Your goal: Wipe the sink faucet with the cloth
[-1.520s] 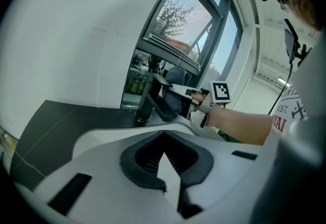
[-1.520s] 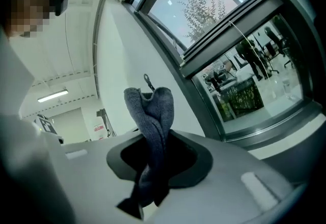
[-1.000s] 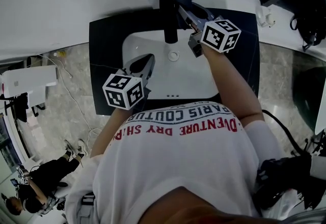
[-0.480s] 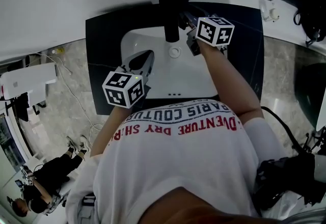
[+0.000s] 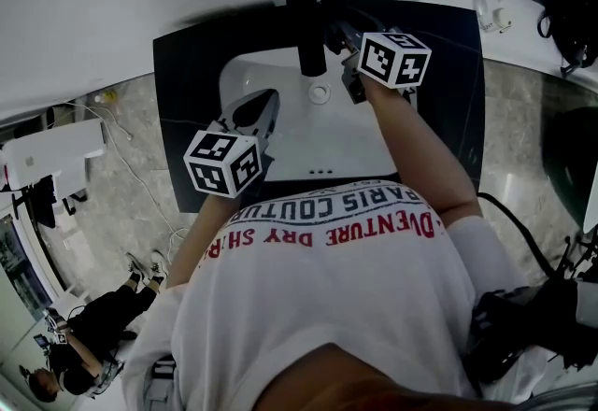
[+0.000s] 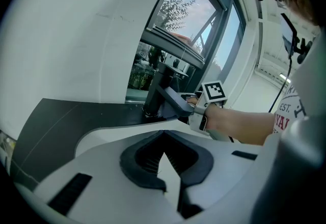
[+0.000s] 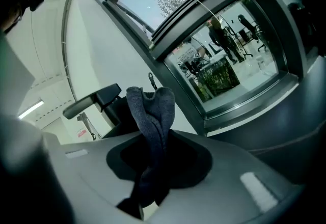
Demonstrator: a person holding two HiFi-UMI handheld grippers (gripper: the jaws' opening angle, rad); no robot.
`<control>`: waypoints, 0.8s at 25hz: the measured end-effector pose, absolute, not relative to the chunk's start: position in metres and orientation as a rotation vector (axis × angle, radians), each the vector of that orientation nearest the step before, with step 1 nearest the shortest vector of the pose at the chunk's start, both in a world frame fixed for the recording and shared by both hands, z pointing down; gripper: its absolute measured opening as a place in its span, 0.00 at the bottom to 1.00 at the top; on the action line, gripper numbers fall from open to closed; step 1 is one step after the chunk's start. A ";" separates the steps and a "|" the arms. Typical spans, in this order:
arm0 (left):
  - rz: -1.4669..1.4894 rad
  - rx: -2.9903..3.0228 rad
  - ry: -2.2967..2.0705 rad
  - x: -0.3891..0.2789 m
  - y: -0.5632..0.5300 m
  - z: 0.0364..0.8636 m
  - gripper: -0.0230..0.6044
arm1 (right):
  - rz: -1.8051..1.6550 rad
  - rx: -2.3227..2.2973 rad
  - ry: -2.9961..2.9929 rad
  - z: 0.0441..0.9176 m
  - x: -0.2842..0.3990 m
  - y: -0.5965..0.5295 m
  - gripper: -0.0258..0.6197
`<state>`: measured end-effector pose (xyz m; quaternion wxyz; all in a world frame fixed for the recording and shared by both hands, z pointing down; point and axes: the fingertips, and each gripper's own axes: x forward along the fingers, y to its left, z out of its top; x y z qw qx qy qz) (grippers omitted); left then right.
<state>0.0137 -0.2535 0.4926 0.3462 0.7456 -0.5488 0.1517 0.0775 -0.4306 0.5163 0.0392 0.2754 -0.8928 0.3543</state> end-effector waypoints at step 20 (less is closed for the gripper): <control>0.403 1.923 -1.419 0.019 -0.251 0.498 0.04 | 1.756 0.511 -2.849 0.522 0.070 -0.363 0.15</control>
